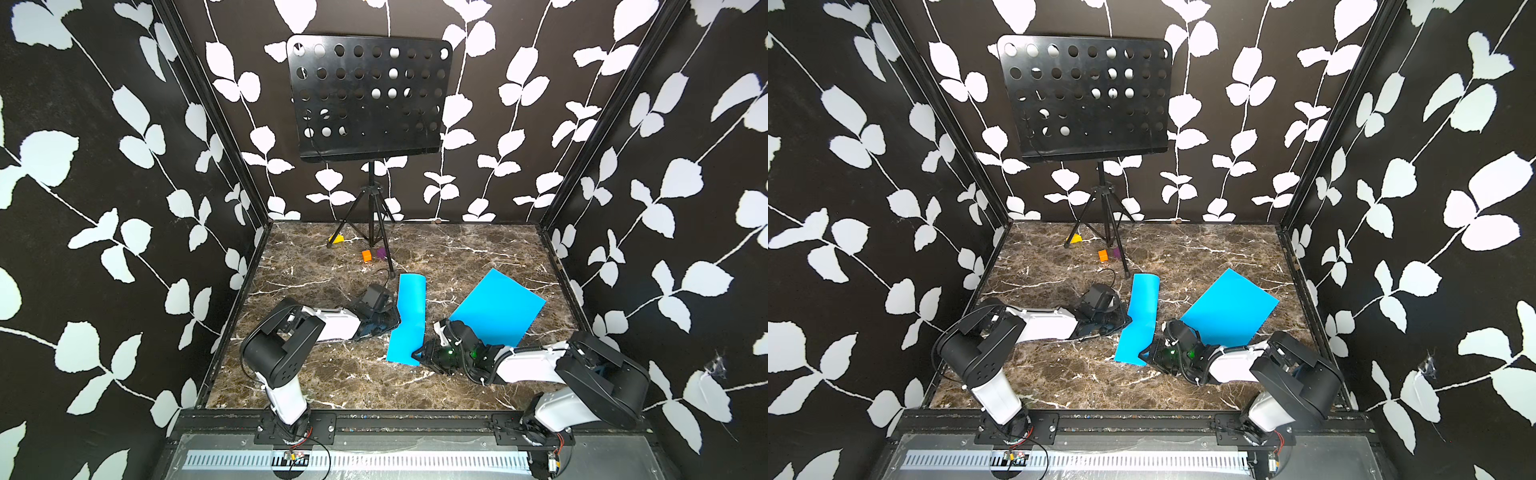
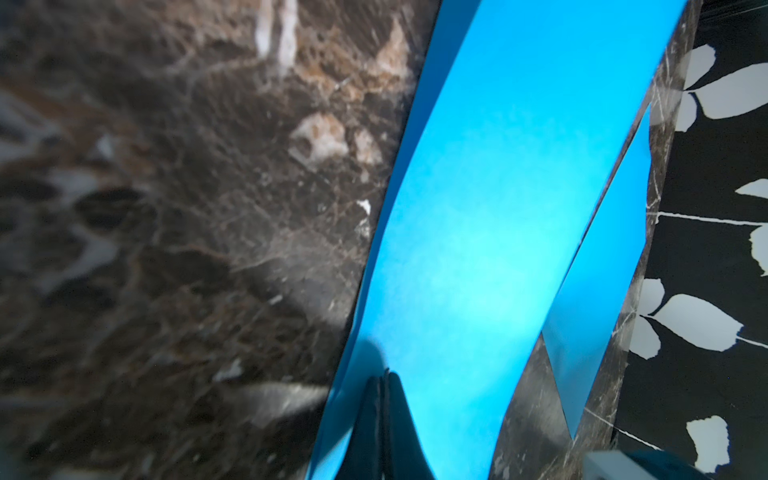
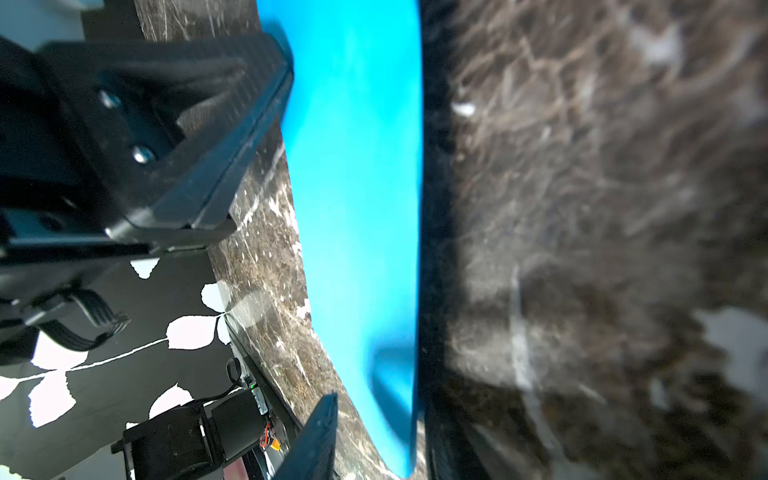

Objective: Fold the rectangular paper in half along the long edge
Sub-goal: Fold the paper at the center of the board.

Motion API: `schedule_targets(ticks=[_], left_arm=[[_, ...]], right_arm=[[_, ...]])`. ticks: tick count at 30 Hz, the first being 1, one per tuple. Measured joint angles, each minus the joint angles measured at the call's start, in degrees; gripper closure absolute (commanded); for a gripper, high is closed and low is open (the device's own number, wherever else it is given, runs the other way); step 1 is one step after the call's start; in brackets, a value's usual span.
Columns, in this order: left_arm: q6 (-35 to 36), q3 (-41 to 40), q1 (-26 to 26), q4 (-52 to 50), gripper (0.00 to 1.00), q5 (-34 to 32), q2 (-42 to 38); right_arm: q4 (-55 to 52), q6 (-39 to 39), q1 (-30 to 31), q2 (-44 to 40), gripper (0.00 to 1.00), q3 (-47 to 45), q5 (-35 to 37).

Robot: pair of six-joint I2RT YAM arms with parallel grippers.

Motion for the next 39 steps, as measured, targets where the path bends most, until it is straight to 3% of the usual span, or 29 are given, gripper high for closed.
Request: schedule_targets(ticks=[3, 8, 14, 17, 20, 25, 29, 39], left_arm=[[0.04, 0.63, 0.0, -0.02, 0.98, -0.39, 0.46], [0.09, 0.72, 0.0, -0.09, 0.98, -0.48, 0.5], [0.55, 1.11, 0.0, -0.72, 0.98, -0.48, 0.59], [1.01, 1.36, 0.0, -1.11, 0.98, -0.46, 0.63], [1.79, 1.64, 0.0, -1.55, 0.99, -0.44, 0.72], [4.31, 2.86, 0.0, -3.19, 1.0, -0.35, 1.16], [6.69, 4.28, 0.11, -4.68, 1.0, -0.02, 1.84], [10.05, 5.86, 0.28, -6.93, 1.0, 0.96, 2.45]], right_arm=[[0.02, 0.33, 0.5, 0.02, 0.7, -0.15, -0.02], [0.48, 0.68, 0.92, 0.61, 0.99, -0.33, 0.0], [0.98, 1.6, 0.92, 0.7, 1.0, -1.27, 1.03], [0.66, 1.84, 0.92, 0.37, 0.63, -1.31, 1.29], [0.52, 1.29, 0.22, -2.1, 0.49, -1.53, 1.51], [-0.79, -2.58, -5.51, -3.41, 0.45, -1.57, 1.09], [-0.11, -7.56, -10.6, 0.24, 0.45, 1.25, -0.76], [9.99, -14.84, -16.09, 15.85, 0.57, 10.54, -9.05]])
